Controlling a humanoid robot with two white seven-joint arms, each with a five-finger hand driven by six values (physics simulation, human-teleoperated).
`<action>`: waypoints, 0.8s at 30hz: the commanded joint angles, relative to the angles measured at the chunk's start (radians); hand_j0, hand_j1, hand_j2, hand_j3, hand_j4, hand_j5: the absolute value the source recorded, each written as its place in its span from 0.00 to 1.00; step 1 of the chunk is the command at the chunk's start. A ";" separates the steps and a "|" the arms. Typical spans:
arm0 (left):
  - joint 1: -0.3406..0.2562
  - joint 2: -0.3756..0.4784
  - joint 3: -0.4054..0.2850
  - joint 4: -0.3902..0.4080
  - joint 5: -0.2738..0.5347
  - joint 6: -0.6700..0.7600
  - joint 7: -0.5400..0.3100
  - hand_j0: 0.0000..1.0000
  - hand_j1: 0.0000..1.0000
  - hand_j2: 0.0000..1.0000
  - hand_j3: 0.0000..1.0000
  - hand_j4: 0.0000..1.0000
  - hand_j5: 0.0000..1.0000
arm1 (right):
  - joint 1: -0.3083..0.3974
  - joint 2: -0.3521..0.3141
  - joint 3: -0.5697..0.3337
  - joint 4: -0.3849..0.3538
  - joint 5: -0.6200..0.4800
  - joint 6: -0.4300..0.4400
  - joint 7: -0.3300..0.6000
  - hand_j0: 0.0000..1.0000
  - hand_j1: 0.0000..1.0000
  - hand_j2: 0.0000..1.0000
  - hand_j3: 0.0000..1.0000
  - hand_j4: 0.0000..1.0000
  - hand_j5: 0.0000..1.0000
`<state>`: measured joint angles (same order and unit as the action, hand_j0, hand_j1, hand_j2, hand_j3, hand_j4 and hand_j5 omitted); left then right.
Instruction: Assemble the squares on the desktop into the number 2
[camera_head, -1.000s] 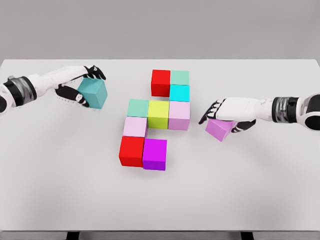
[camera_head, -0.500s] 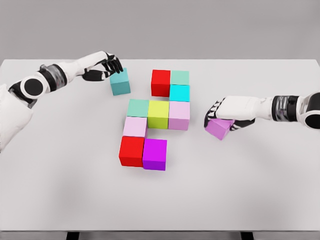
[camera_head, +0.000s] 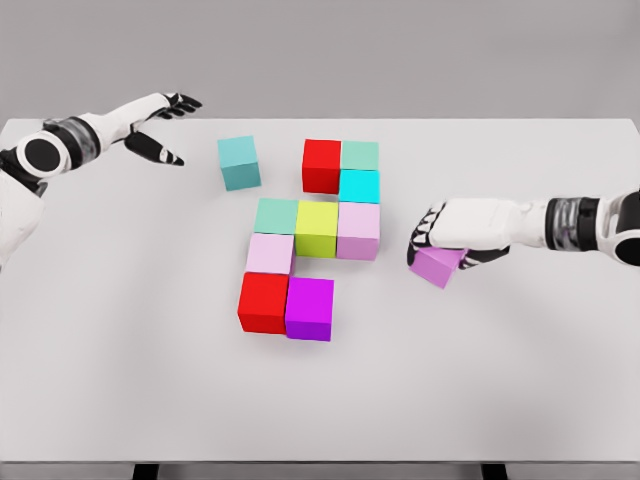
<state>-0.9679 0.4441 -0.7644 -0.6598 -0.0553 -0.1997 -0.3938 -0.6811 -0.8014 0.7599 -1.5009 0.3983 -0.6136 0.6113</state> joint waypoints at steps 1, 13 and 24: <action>-0.008 -0.045 0.005 0.039 -0.017 0.084 0.010 1.00 1.00 1.00 1.00 1.00 1.00 | 0.008 -0.019 -0.001 -0.045 -0.006 0.003 0.000 0.66 0.66 0.66 0.66 0.66 0.66; -0.020 -0.143 0.000 0.071 -0.018 0.183 0.181 1.00 1.00 1.00 1.00 1.00 1.00 | 0.069 -0.064 0.004 -0.242 -0.006 0.003 0.000 0.67 0.67 0.67 0.67 0.67 0.67; -0.020 -0.179 -0.004 0.068 -0.018 0.183 0.181 1.00 1.00 1.00 1.00 1.00 1.00 | 0.054 -0.010 0.104 -0.257 -0.006 0.003 0.000 0.69 0.69 0.69 0.69 0.69 0.69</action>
<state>-0.9879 0.2704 -0.7694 -0.5901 -0.0743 -0.0167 -0.2137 -0.6274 -0.8204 0.8465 -1.7565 0.3979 -0.6135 0.6112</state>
